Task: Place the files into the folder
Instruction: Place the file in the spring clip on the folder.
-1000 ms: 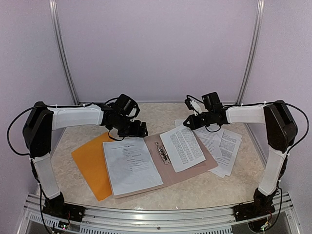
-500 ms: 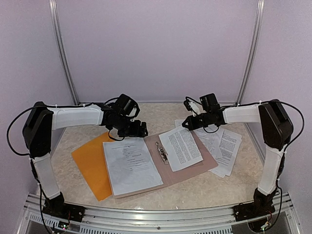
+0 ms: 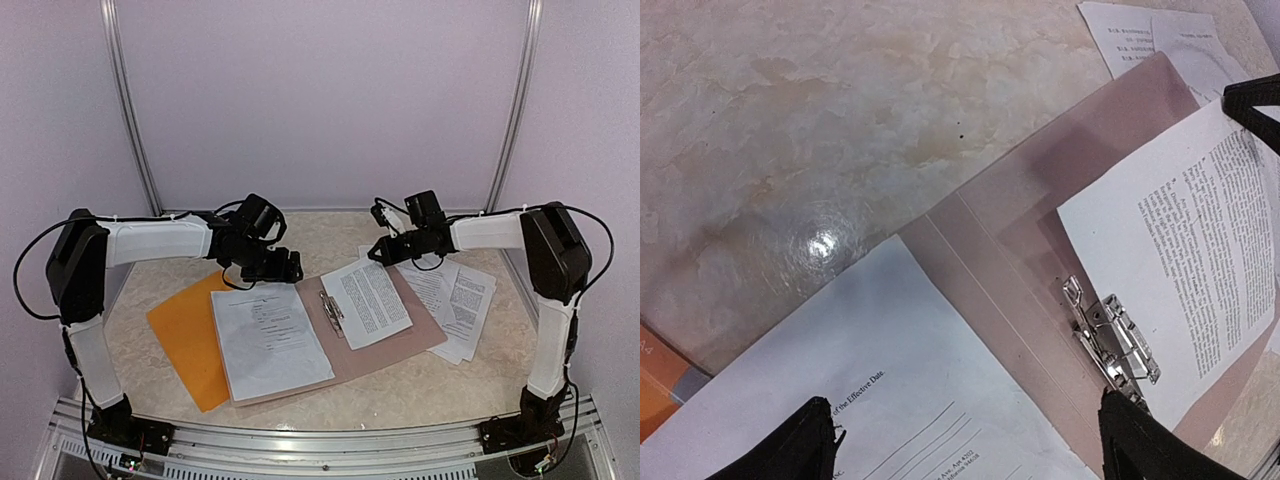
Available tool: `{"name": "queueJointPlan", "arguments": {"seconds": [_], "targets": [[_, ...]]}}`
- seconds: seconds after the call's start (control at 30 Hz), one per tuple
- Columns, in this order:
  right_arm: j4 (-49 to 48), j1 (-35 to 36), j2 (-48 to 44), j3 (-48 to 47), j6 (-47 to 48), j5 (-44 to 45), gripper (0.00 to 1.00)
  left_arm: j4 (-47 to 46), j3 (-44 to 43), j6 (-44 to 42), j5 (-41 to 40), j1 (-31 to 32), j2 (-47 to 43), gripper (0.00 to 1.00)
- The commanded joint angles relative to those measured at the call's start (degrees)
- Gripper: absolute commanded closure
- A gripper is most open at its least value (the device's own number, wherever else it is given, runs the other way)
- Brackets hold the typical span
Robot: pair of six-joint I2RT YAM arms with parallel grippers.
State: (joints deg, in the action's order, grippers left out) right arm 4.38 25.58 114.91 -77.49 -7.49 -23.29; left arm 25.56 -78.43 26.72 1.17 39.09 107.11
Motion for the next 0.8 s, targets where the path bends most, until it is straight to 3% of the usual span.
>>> {"name": "queueJointPlan", "arguments": {"seconds": [0.0,0.77], "targets": [[1.9,-0.1,2.1,-1.9,1.7,0.0,1.0,0.9,0.7,0.3,-0.7,0.4,-1.9,0.13],[5.3,2.0,4.5,-5.1,3.8,2.6,0.96,1.2,0.4,0.1,-1.0,0.5,-1.4,0.13]]}}
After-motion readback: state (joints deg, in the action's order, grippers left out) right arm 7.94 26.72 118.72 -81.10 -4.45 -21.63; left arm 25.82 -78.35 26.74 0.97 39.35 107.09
